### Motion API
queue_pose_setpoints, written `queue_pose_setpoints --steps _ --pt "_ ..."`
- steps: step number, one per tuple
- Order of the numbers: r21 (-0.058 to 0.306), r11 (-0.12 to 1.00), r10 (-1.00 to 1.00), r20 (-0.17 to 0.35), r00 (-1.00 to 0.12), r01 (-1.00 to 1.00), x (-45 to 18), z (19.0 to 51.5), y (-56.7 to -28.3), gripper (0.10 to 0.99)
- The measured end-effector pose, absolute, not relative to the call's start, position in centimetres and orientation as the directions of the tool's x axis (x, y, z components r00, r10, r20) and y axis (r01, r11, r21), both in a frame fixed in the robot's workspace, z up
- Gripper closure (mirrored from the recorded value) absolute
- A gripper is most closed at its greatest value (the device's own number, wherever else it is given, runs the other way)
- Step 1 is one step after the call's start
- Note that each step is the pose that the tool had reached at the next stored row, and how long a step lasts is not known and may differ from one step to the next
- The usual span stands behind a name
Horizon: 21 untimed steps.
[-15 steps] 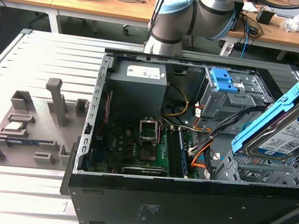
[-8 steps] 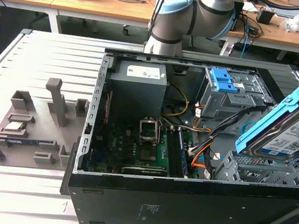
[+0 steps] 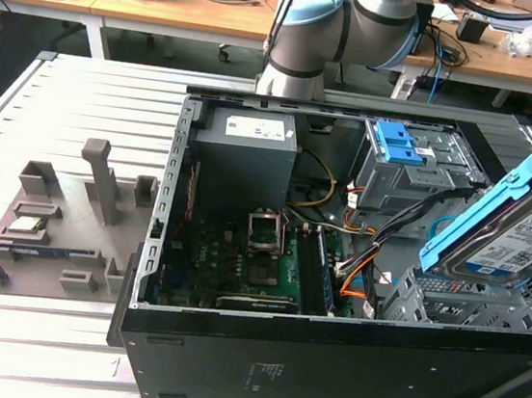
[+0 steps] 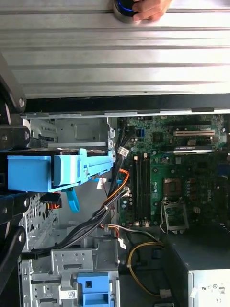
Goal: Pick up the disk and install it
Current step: 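Insert the disk into the insertion slot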
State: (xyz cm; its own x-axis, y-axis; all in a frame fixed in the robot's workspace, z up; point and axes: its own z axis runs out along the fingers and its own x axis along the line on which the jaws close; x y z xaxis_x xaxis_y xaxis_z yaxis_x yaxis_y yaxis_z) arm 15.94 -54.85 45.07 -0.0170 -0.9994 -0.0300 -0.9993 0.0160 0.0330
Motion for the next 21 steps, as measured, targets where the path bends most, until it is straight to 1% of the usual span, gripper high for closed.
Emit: queue_pose_setpoints --steps 13,21 --pt "0.033 0.003 -1.000 -0.011 -0.003 -0.999 16.4 44.5 -54.8 0.722" --pt "0.033 0.003 -1.000 -0.010 -0.003 -0.999 16.6 43.9 -54.8 0.722"
